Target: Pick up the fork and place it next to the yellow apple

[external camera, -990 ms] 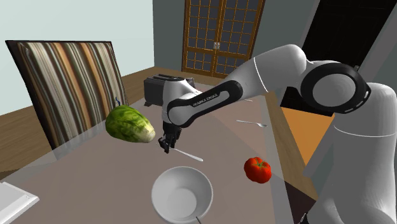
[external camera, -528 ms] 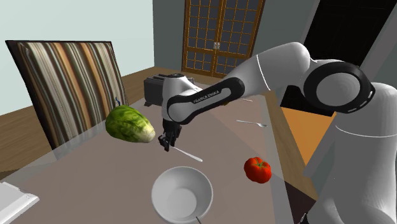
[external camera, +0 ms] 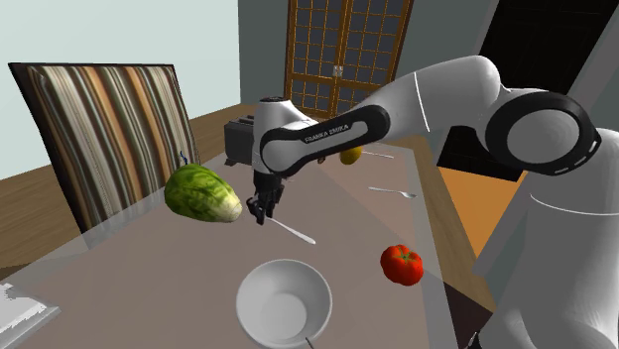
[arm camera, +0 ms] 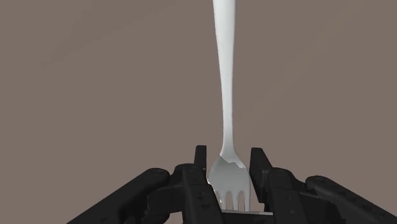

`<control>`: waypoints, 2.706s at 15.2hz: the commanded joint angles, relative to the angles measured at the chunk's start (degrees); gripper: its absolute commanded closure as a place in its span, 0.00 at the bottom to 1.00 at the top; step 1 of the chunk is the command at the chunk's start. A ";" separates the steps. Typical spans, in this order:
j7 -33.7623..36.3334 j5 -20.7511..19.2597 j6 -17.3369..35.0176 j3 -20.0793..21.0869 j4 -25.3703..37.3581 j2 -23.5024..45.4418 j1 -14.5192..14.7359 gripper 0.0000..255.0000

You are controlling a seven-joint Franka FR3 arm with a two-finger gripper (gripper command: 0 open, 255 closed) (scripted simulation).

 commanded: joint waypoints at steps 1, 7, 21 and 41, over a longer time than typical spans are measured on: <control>-0.04 0.13 -1.37 0.06 0.83 -0.52 0.00 1.00; -0.21 0.46 -5.51 0.18 3.56 -1.95 -0.06 1.00; -0.39 0.86 -15.68 0.34 12.06 -3.65 -0.02 1.00; -20.07 3.92 -17.07 -7.23 6.11 -10.80 -11.69 1.00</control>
